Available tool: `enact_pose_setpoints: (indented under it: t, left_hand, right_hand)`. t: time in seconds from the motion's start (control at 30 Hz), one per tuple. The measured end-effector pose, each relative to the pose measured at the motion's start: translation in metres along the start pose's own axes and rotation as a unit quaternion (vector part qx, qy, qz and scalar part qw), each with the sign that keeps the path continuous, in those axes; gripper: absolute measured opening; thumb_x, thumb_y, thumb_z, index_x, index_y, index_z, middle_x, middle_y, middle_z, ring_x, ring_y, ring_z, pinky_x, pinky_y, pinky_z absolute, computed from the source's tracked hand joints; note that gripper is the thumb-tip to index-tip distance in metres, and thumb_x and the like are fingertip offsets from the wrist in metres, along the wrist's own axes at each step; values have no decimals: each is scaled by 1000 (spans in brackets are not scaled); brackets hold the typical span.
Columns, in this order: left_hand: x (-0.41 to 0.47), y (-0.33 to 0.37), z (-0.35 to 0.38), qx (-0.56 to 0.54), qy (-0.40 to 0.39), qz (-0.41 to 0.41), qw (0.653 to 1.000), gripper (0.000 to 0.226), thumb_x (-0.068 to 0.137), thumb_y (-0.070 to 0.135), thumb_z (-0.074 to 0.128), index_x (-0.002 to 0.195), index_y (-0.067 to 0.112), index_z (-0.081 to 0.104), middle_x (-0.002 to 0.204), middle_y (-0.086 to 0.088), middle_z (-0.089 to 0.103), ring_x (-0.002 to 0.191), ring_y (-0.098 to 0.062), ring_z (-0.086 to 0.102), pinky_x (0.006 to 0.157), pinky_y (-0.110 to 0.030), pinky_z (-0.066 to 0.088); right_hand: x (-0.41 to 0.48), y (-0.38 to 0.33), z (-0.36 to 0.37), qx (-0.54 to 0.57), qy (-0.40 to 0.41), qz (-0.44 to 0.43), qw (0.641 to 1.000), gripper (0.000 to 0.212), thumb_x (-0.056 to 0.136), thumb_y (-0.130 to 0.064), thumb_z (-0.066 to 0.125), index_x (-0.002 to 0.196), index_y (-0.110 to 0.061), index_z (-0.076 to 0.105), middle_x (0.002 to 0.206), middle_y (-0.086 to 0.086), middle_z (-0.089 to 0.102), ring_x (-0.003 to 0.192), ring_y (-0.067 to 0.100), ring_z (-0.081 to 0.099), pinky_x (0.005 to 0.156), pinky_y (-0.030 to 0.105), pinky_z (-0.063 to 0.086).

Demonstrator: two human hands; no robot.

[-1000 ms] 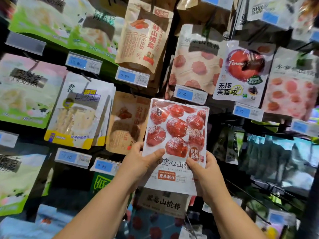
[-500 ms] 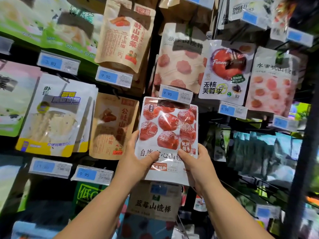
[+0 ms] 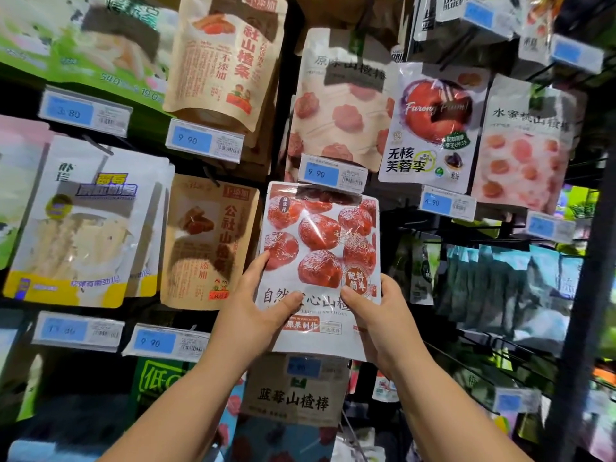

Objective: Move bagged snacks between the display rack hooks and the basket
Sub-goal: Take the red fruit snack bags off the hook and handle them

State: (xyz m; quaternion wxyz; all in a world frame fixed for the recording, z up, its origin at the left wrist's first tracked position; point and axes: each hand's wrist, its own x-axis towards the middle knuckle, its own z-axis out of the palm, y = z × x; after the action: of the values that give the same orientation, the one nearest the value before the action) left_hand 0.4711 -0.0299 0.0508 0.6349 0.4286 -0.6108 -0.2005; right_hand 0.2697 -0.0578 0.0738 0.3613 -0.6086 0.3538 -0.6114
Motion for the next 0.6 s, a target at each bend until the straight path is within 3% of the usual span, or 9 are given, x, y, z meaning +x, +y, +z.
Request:
enact_pose_setpoints:
  t: [0.2,0.33,0.47,0.6]
  left_hand:
    - [6,4,0,9,-8,1,1000,82,76,54,70,145,48,27,140,11,49,120,-17,57,97,-44,52]
    - [15,-1,1,18,-9,-11,1000,83,77,54,71,147,47,27,142,10,49,121,-19,57,97,-45,52]
    - [26,-11,2,48,-19,-19,998,81,84,44,71,149,46,23,143,11,49,119,-15,56,95,-35,51]
    - [35,-26,3,104,-25,-29,994,84,85,45,70,149,52,16,152,7,39,131,-20,47,102,-46,47]
  right_hand:
    - [0,-16,0,10,-6,16,1000,44,88,-14,73,124,-15,50,114,12,70,94,29,73,80,52,60]
    - [5,-16,4,-12,8,29,999,41,88,-16,74,120,-19,50,111,7,70,92,25,74,80,49,61]
    - [18,-2,10,-83,17,49,995,41,86,-27,75,118,-23,50,114,2,69,97,22,71,87,48,58]
    - [23,9,17,-183,1,79,980,57,85,-43,73,127,-21,42,120,-2,62,107,22,64,95,47,53]
